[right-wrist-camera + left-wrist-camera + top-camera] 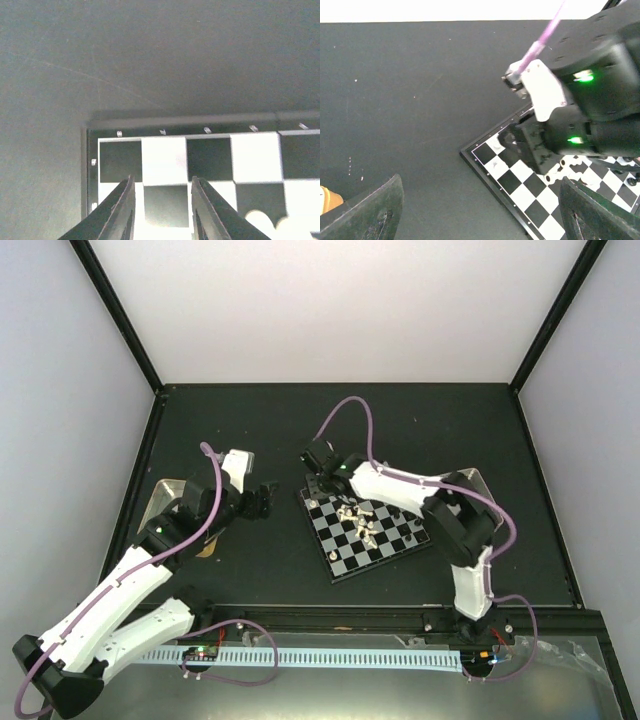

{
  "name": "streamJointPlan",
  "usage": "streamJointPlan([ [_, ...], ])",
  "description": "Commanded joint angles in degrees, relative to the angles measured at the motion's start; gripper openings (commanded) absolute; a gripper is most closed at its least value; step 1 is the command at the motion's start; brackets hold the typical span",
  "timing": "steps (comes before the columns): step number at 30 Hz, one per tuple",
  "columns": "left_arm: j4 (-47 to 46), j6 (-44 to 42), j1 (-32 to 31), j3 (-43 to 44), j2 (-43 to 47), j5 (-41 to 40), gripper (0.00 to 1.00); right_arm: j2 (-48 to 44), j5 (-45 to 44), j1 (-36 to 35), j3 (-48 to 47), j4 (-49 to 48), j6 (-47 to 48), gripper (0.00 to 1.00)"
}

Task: Set up the chess pieces on the board
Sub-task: Move the chess piece to the chessboard, then pick up the chess piece from the chessboard.

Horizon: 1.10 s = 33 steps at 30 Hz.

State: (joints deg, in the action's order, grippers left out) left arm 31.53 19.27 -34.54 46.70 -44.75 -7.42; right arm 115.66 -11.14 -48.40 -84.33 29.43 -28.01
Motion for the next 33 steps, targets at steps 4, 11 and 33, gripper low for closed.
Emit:
streamJointPlan([
  [4,-5.0,-3.9,0.4,-1.3,-1.4,14.5,0.86,-17.8,1.4,1.0,17.2,-6.9,-6.1,0.34],
  [11,-11.3,-2.5,-0.5,-1.4,-11.3,30.8,0.77,-33.7,1.0,3.7,33.9,-10.8,-14.8,0.34],
  [33,-10.8,2.4,-8.5,15.6,-54.6,24.5,0.37,-55.0,2.5,10.8,53.2,-14.2,-23.0,0.33],
])
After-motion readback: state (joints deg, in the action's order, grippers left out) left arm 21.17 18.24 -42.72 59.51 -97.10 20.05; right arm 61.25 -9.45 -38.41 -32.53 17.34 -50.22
